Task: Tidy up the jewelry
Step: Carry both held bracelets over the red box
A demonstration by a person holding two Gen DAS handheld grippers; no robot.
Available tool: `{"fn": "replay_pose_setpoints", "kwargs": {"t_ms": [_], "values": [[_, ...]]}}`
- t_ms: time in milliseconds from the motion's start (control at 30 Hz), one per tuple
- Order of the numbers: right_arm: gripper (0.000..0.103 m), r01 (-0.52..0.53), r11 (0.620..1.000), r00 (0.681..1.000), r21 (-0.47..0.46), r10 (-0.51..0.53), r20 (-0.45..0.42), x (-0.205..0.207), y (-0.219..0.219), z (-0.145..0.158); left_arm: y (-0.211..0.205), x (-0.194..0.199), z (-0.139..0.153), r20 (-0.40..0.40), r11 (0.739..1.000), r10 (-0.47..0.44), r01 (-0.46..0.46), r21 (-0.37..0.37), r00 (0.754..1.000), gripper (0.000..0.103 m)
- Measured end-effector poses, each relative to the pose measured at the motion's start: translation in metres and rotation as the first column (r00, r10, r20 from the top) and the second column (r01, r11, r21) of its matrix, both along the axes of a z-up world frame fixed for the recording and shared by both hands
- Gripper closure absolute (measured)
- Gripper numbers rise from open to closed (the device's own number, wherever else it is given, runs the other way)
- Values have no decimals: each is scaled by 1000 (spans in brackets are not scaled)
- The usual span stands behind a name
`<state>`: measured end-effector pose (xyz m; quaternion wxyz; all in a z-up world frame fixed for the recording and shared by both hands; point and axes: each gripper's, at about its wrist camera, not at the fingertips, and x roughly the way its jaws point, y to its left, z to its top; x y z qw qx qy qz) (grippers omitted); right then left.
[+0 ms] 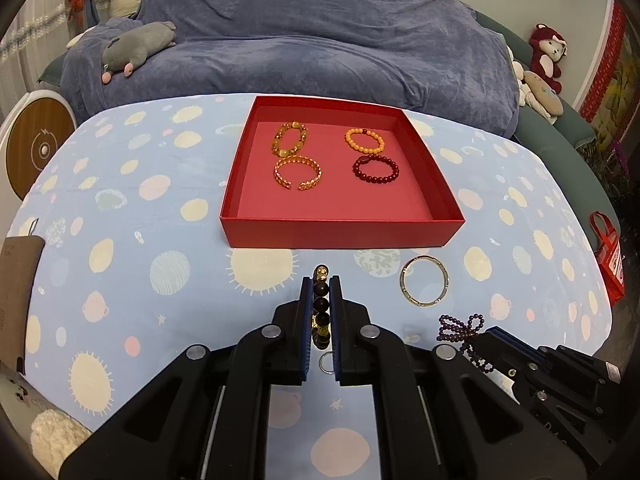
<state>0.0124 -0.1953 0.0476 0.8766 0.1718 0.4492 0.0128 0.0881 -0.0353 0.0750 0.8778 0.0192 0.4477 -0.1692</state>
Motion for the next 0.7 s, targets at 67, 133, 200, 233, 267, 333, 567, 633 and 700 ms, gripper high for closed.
{"fn": "replay_pose_setpoints", "kwargs": {"t_ms": [67, 133, 200, 233, 267, 333, 567, 633, 700], "values": [[98, 3, 1000, 1000, 0, -3, 6, 3, -2, 2, -2, 1, 7, 9, 1000, -10, 10, -4, 1000, 95], [98, 7, 1000, 1000, 9, -8, 12, 6, -5, 4, -5, 4, 14, 20, 1000, -16, 17, -12, 1000, 95], [98, 11, 1000, 1000, 12, -11, 21, 11, -8, 8, -7, 8, 21, 26, 999, -22, 22, -24, 999, 95], [98, 10, 1000, 1000, 9, -10, 27, 13, -8, 10, -9, 10, 24, 29, 999, -26, 27, -30, 999, 95], [98, 9, 1000, 999, 6, -9, 32, 16, -9, 12, -10, 13, 28, 35, 999, -31, 32, -32, 999, 95], [98, 5, 1000, 999, 6, -5, 43, 23, -10, 17, -16, 18, 36, 54, 999, -46, 47, -26, 997, 95], [98, -25, 1000, 994, -3, 25, 107, 65, -11, 43, -31, 48, 64, 117, 996, -70, 75, -42, 991, 95], [98, -32, 999, 992, -7, 32, 124, 80, -11, 49, -36, 60, 70, 131, 995, -76, 83, -51, 989, 95], [98, -36, 999, 990, -15, 38, 134, 96, -11, 54, -40, 73, 73, 137, 994, -81, 90, -59, 987, 95]]}}
